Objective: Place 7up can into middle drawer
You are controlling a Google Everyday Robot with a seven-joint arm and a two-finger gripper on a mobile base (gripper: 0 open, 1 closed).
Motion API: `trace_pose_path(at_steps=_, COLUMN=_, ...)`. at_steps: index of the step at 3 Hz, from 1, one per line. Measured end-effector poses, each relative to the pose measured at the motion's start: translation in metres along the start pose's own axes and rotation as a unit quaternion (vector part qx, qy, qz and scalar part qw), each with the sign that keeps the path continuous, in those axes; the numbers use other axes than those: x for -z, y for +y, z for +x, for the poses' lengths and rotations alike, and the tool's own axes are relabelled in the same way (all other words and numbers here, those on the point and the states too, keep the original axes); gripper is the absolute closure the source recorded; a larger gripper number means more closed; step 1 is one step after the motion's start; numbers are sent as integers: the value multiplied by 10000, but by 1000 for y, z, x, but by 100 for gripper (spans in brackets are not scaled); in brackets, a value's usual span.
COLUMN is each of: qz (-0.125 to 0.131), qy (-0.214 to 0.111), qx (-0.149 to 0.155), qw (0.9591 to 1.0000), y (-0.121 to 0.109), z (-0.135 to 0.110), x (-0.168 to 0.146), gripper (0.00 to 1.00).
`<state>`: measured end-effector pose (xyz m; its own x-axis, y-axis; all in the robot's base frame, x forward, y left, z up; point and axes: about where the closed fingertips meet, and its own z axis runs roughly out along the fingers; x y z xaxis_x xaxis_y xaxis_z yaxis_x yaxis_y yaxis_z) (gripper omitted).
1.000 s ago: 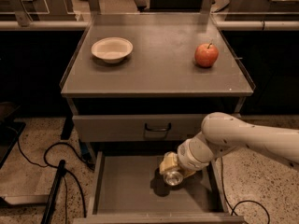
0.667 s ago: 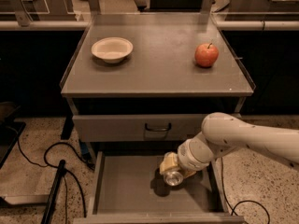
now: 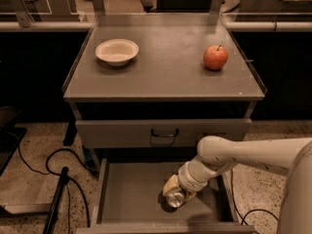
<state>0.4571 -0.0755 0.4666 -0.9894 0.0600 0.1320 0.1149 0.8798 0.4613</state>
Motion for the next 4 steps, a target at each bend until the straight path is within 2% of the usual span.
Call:
trace_pose_path(at_steps=2, qz=62, qy=57, qx=97, qw=9999, y=2, z=6, x=-5, gripper=100)
trace_pose_path(at_steps=3, qz=138, qy=22, qx=-71, qw=9999, y=-6, z=9, x=-29, gripper=100)
trace_pose_path(at_steps=4, qz=188, qy=-244, qx=-192, qw=9993, y=-9, z=0, x=-40, gripper=100)
